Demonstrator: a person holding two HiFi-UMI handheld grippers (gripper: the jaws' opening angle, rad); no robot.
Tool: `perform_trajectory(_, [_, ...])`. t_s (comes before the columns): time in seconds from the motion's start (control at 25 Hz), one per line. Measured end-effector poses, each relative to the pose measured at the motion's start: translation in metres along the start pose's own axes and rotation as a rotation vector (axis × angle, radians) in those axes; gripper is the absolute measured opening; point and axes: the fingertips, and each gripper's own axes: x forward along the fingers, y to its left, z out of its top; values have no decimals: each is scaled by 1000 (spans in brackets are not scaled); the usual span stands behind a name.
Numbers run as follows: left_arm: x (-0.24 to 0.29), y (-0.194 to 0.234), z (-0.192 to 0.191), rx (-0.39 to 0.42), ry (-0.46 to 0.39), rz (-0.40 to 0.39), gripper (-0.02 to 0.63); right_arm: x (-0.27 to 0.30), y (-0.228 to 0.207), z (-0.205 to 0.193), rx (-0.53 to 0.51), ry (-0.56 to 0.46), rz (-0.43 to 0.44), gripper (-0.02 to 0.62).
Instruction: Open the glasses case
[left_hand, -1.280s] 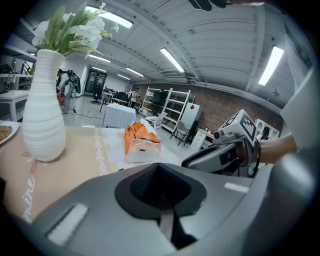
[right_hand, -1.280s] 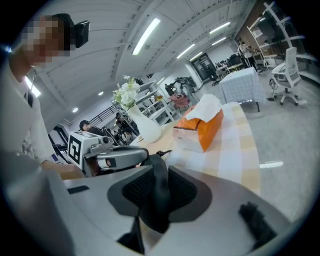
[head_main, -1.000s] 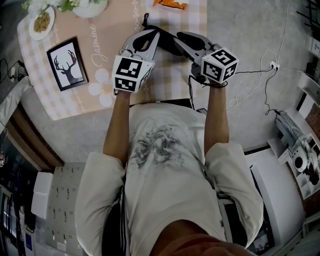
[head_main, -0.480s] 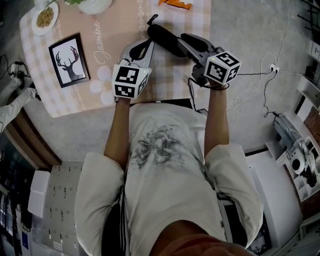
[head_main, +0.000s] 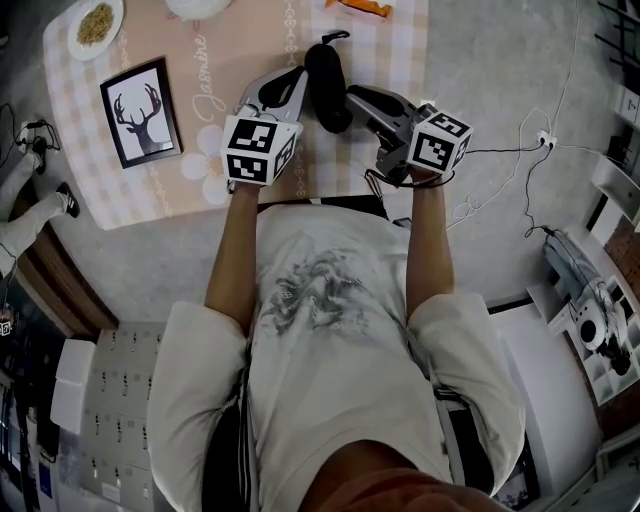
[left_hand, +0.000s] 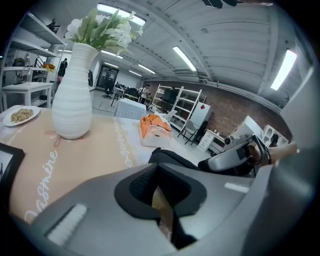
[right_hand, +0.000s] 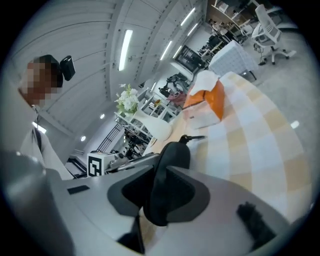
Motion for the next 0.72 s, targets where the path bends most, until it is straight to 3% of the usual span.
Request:
perform_trajectory(0.2, [0, -2, -4, 4, 10, -12, 2, 3, 24, -16, -166, 72, 52, 89])
perform_trajectory(0.44, [3, -8, -3, 8, 7, -31, 3, 2, 44, -31, -489, 255, -6, 143])
perform_trajectory(0.72, [5, -12, -6, 6, 10, -37, 3, 11, 54, -41, -722, 368, -46, 155])
